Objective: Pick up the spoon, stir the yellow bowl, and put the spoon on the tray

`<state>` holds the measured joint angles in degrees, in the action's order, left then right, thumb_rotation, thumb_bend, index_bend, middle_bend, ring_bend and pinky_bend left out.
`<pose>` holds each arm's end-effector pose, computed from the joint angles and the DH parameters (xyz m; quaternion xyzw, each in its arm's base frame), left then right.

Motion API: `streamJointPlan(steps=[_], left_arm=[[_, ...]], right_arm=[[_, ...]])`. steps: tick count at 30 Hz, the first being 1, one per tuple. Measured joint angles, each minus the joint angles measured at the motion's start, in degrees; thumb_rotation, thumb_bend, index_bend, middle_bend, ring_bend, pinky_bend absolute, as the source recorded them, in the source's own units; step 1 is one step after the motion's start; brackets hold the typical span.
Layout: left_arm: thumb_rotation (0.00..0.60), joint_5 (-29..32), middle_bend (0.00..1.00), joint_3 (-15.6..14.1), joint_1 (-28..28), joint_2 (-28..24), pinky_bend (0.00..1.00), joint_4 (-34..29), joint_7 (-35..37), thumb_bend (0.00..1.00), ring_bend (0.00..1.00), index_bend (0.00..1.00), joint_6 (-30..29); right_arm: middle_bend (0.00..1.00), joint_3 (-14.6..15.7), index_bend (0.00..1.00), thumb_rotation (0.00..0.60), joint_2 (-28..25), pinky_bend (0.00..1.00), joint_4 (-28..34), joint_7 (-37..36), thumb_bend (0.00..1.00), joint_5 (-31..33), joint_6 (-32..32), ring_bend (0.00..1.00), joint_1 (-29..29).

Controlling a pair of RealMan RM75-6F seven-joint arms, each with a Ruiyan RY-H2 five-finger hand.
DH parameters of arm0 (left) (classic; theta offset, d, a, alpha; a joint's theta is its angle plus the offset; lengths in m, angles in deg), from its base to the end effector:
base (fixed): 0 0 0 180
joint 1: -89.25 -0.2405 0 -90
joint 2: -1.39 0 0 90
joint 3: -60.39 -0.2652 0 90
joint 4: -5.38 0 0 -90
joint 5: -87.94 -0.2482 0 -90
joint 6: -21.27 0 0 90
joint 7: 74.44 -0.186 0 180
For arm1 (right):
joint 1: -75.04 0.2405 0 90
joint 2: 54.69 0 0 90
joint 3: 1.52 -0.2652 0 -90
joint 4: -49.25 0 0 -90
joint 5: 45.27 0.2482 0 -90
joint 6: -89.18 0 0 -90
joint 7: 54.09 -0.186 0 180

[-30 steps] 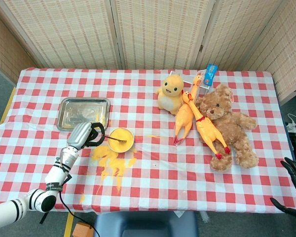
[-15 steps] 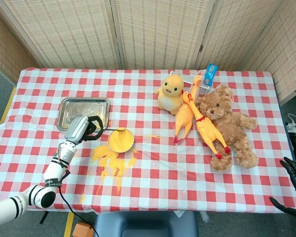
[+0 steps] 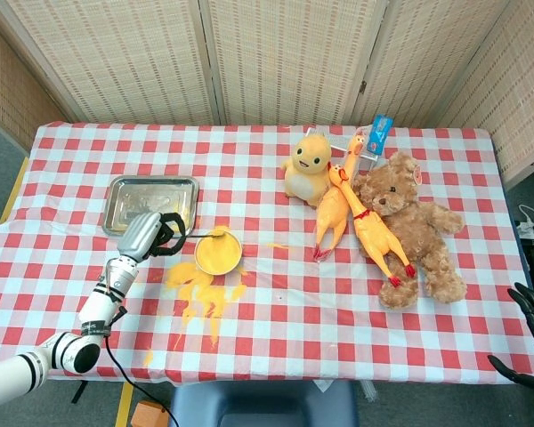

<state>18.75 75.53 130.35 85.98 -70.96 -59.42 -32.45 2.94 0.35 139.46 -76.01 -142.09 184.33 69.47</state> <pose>-0.1751 0.4486 -0.0077 -0.6107 -0.5031 -0.4902 0.3656 -0.3535 -0.1317 0.1786 0.5670 -0.4550 0.4337 0.5324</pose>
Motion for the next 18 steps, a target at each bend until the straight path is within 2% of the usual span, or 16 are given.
streamJointPlan(steps=[7,18], left_arm=[[0.6,-0.86,1.0,-1.02,-0.29,-0.28,1.0,-0.31,0.27,0.75,1.0,0.85,0.46],[0.6,-1.84,1.0,-3.56,-1.6,-5.48,1.0,-8.35,-1.37,0.75,1.0,0.85,2.13]], right_arm=[[0.0,-0.02,0.0,0.6,0.04,0.0,-0.03,0.0,0.09,-0.17,0.2,0.0,-0.09],[0.0,0.28,0.0,0.6,0.11,0.0,0.14,0.5,0.09,-1.09,0.52,0.0,-0.19]])
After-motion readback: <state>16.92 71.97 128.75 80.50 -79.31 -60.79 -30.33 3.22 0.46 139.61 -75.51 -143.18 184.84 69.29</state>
